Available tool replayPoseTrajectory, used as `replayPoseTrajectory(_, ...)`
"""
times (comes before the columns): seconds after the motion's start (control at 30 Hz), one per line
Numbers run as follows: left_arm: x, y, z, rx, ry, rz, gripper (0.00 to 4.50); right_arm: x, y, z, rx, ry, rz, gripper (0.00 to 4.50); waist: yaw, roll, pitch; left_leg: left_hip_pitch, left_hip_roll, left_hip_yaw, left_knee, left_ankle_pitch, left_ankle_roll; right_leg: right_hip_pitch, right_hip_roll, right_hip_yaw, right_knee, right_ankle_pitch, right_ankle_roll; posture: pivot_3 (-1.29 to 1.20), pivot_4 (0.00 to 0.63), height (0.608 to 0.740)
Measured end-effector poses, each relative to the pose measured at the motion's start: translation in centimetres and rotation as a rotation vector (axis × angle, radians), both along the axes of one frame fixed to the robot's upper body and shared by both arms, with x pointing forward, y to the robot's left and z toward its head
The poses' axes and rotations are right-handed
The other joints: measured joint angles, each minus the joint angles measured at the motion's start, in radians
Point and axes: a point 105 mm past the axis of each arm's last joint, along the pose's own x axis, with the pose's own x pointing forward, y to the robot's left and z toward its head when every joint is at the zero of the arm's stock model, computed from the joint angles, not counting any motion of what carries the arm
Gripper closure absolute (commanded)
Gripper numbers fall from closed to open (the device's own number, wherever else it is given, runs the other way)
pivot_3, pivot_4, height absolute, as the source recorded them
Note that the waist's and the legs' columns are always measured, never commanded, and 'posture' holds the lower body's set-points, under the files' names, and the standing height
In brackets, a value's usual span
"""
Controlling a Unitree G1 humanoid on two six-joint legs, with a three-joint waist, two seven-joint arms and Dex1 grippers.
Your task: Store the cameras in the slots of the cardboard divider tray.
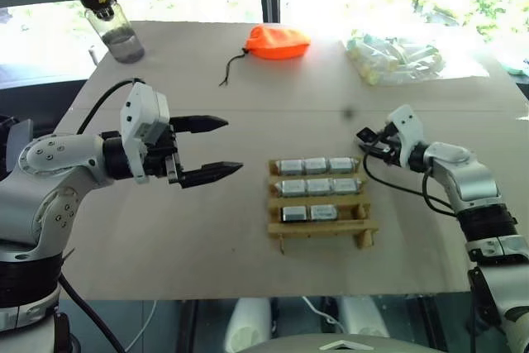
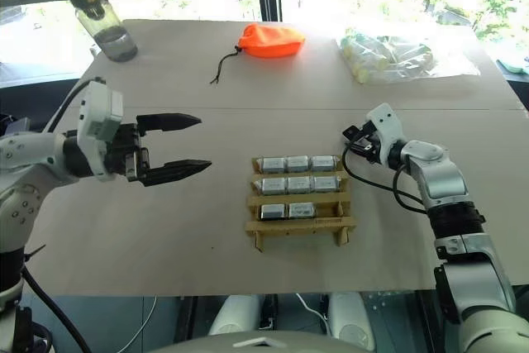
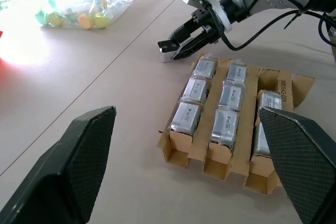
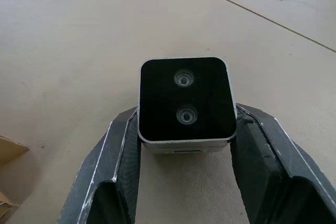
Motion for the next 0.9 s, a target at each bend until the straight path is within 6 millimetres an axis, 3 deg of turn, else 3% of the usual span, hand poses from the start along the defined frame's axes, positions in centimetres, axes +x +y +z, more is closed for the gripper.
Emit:
replayPoseTrajectory(0.17, 0.1, -0.1, 0.0, -0.002, -0.001, -0.001, 0.0, 0.0, -0.1, 0.5, -0.043, -0.053, 0.033, 2.64, -0.001, 0.0, 0.0, 0.0, 0.0, 0.0, 0.0, 0.0, 0.0, 0.0, 0.0, 0.0, 0.0, 0.0, 0.0, 0.0, 0.15, 0.74)
replayPoseTrajectory(0.3, 0.7, -1.0, 0.3, -0.062, 0.014, -0.009, 0.0, -1.2, 1.0, 3.7, -0.197, -0.293, 0.235, 2.64, 0.003, 0.002, 0.001, 0.0, 0.0, 0.0, 0.0, 0.0, 0.0, 0.0, 0.0, 0.0, 0.0, 0.0, 0.0, 0.0, 0.15, 0.74)
replayPoseTrajectory(0.43, 1.3, -2.0, 0.2, -0.109, 0.034, -0.008, 0.0, -2.7, 2.6, 5.2, -0.335, -0.475, 0.413, 2.64, 0.0, 0.002, 0.001, 0.0, 0.0, -0.001, 0.0, 0.0, 0.0, 0.0, 0.0, 0.0, 0.0, 0.0, 0.0, 0.0, 0.15, 0.74)
replayPoseTrajectory(0.67, 3.1, -4.3, -0.3, -0.153, 0.104, -0.028, 0.0, -6.3, 9.2, 10.1, -0.575, -0.978, 0.736, 2.64, -0.013, 0.001, 0.001, 0.001, 0.0, -0.001, 0.001, 0.001, -0.001, 0.0, 0.0, 0.0, 0.001, 0.0, 0.0, 0.0, 0.15, 0.74)
replayPoseTrajectory(0.9, 4.9, -5.6, -1.0, -0.2, 0.206, -0.013, 0.0, -7.6, 12.0, 9.5, -0.678, -1.157, 0.872, 2.64, -0.012, 0.0, 0.002, 0.0, -0.001, 0.0, 0.002, 0.001, -0.001, 0.0, -0.001, -0.001, 0.0, 0.0, 0.0, 0.0, 0.15, 0.74)
